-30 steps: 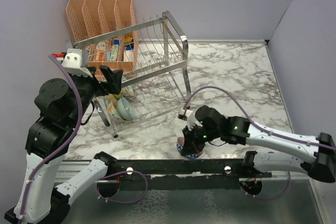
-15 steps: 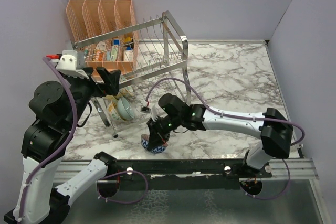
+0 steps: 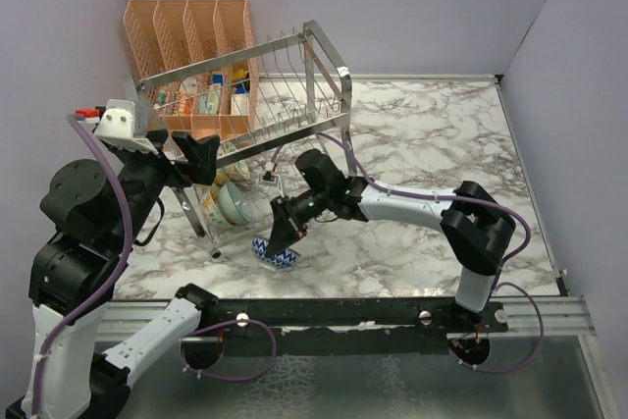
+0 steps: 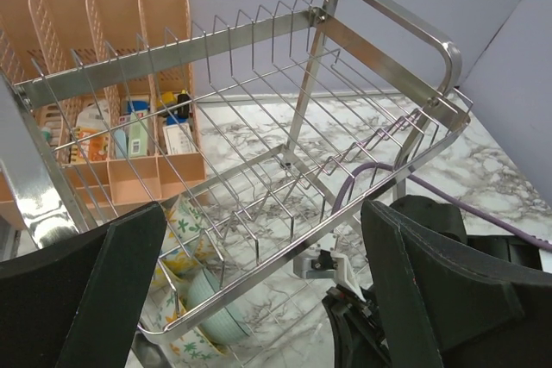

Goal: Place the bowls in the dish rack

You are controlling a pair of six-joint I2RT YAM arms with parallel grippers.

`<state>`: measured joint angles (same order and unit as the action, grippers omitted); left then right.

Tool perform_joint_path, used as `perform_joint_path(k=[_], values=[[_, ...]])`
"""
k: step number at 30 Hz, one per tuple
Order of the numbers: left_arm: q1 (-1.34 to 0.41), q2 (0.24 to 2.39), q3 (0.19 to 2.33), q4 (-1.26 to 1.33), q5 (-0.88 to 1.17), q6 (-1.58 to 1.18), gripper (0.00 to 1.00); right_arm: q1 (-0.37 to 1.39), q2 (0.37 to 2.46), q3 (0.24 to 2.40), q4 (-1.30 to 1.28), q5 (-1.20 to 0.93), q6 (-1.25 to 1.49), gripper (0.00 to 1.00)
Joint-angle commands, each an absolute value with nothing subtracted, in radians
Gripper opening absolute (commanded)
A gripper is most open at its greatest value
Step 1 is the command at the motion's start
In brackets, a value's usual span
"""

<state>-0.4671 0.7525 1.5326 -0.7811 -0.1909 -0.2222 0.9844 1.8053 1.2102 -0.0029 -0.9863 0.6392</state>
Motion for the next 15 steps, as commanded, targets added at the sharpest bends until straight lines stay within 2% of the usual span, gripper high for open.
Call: perform_joint_path(k=[1,15], values=[[-0.471,0.744,1.574,-0.788,-0.202,-0.203,0.99,0.972,1.826,1.265,0.172,-1.090,0.733,0.01],[-0.471,0.747,1.566,-0.796,-0.212,-0.187,0.99,0.851,1.973,1.397,0.317,-1.142,0.812,0.01]])
